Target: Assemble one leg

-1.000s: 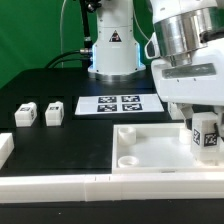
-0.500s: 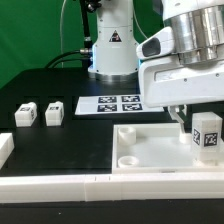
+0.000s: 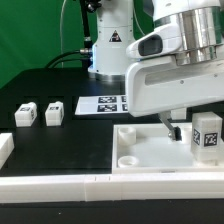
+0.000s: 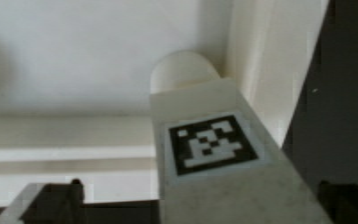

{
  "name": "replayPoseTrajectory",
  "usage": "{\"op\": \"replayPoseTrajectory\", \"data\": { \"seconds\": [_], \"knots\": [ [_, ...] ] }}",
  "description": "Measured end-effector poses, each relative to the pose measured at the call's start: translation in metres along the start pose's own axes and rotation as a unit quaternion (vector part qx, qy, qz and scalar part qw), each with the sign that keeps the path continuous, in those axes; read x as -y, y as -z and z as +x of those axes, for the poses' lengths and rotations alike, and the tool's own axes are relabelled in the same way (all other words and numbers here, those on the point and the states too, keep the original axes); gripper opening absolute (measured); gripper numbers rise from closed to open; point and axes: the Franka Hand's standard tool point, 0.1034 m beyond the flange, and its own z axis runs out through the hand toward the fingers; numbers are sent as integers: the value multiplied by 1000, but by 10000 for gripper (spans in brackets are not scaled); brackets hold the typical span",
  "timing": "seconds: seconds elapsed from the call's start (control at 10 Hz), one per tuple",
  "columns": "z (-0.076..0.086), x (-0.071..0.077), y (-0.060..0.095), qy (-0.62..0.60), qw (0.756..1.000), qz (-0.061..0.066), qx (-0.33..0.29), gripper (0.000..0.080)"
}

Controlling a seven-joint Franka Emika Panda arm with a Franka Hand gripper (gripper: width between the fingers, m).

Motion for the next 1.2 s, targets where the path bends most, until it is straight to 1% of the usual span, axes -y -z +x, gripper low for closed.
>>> {"op": "replayPoseTrajectory", "data": {
  "seconds": [0.5, 0.6, 0.7, 0.8, 0.9, 1.0, 1.2],
  "knots": [
    [0, 1, 0, 4, 1000, 0, -1, 649],
    [1, 6, 0, 10, 1000, -1, -3, 619],
    [1, 8, 0, 11, 1000, 0, -3, 619],
    [1, 9, 0, 11, 1000, 0, -2, 439],
    [1, 8, 0, 11, 1000, 0, -1, 439],
    [1, 5, 0, 10, 1000, -2, -1, 295],
    [2, 3, 0, 1, 1000, -2, -1, 295]
  ]
}}
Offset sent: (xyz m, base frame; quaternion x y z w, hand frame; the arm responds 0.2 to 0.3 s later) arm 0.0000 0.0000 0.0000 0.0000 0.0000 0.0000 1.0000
